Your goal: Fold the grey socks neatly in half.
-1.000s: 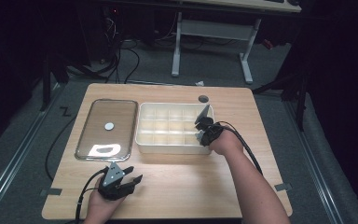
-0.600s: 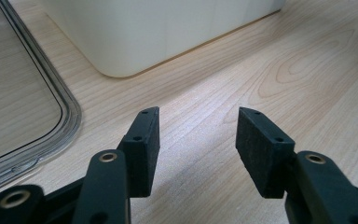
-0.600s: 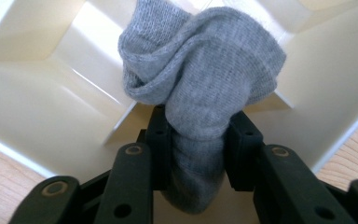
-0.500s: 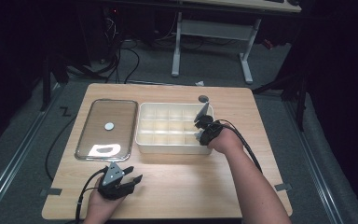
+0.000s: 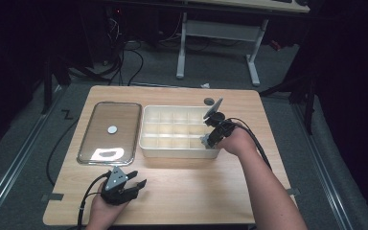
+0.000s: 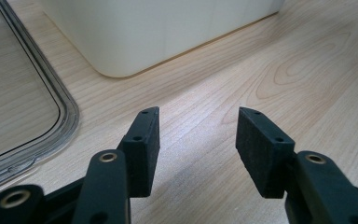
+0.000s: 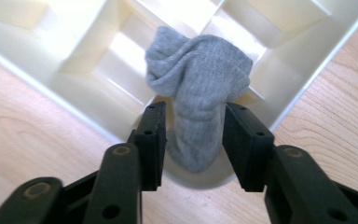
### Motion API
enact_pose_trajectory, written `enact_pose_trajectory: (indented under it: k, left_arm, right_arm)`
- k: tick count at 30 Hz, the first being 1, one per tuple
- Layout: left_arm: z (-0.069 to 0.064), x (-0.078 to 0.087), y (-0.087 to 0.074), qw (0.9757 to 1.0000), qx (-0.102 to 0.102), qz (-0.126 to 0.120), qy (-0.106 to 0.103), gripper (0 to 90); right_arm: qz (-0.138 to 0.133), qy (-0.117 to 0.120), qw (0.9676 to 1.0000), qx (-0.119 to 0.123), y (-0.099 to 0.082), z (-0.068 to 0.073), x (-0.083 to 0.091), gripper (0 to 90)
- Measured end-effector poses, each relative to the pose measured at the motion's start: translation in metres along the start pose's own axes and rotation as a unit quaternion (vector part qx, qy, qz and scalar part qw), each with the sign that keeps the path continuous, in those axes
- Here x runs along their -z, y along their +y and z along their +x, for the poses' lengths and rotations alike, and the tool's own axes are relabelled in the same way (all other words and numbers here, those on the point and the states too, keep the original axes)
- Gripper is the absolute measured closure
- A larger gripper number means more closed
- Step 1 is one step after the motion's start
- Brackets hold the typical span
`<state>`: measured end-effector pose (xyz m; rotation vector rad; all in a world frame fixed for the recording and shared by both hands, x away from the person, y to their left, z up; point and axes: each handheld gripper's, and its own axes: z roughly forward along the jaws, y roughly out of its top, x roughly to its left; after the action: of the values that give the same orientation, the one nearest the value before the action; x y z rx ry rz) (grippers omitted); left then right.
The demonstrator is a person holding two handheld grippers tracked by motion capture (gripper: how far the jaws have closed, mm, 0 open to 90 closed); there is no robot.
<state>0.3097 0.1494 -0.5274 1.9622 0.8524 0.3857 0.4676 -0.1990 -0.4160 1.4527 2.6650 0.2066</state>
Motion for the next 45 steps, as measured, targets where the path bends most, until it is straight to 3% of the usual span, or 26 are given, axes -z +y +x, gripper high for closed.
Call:
enact_pose_trajectory:
  k: [1,2,3,5,6,10,13,17,22,26,28,32,37,39,45]
  left_arm:
    - [0.000,0.000,0.000,1.0000,0.000,0.000,0.000,50.3]
    - [0.000,0.000,0.000,1.0000,-0.002,0.002,-0.001,50.3]
    - [-0.001,0.000,0.000,1.0000,-0.003,0.005,-0.002,50.3]
    - [-0.001,0.000,0.000,1.0000,-0.004,0.004,-0.001,50.3]
    - [-0.001,-0.001,0.000,1.0000,-0.004,0.004,-0.001,50.3]
    - [-0.002,-0.001,0.000,1.0000,-0.003,0.004,-0.001,50.3]
    - [-0.001,-0.001,0.000,1.0000,-0.004,0.004,0.000,50.3]
    - [-0.001,-0.001,-0.001,1.0000,-0.003,0.004,-0.001,50.3]
    - [-0.001,-0.001,-0.001,1.0000,-0.005,0.006,-0.001,50.3]
    - [-0.002,-0.002,-0.001,1.0000,-0.006,0.006,-0.001,50.3]
    - [-0.002,-0.002,-0.001,1.0000,-0.006,0.007,-0.002,50.3]
    - [-0.002,-0.001,-0.001,1.0000,-0.006,0.007,0.000,50.1]
    - [-0.001,0.000,-0.002,1.0000,-0.002,0.006,0.000,50.1]
    - [0.000,0.000,-0.002,1.0000,-0.001,0.007,-0.001,50.1]
    - [-0.001,-0.001,-0.002,1.0000,-0.002,0.007,-0.001,50.1]
  right_arm:
    - [0.000,0.000,1.0000,0.000,0.000,0.000,0.000,65.8]
    - [-0.003,0.005,1.0000,0.002,-0.002,-0.001,0.004,78.9]
    - [-0.002,0.007,1.0000,0.004,-0.003,-0.001,0.004,86.0]
    - [-0.003,0.004,1.0000,0.004,-0.003,-0.001,0.004,90.0]
    - [-0.004,-0.001,0.9999,-0.010,-0.004,-0.001,0.002,90.0]
    - [0.003,-0.009,0.9999,-0.009,-0.003,-0.005,-0.008,90.0]
    - [0.028,-0.001,0.9995,-0.012,-0.003,-0.006,-0.025,90.0]
    - [0.036,0.000,0.9993,-0.013,-0.006,-0.006,-0.037,90.0]
    - [0.028,0.001,0.9994,-0.018,-0.008,-0.006,-0.028,90.0]
    - [0.002,-0.002,0.9999,-0.017,-0.007,-0.005,-0.014,88.7]
    - [-0.023,-0.016,0.9996,-0.009,-0.002,-0.003,-0.007,87.4]
    - [-0.021,-0.033,0.9991,-0.018,0.004,-0.001,-0.017,87.0]
    - [-0.005,-0.035,0.9992,-0.017,0.010,-0.002,-0.032,90.0]
    - [0.012,-0.022,0.9991,-0.033,0.014,-0.005,-0.041,90.0]
    - [0.039,-0.009,0.9981,-0.046,0.021,-0.008,-0.053,90.0]
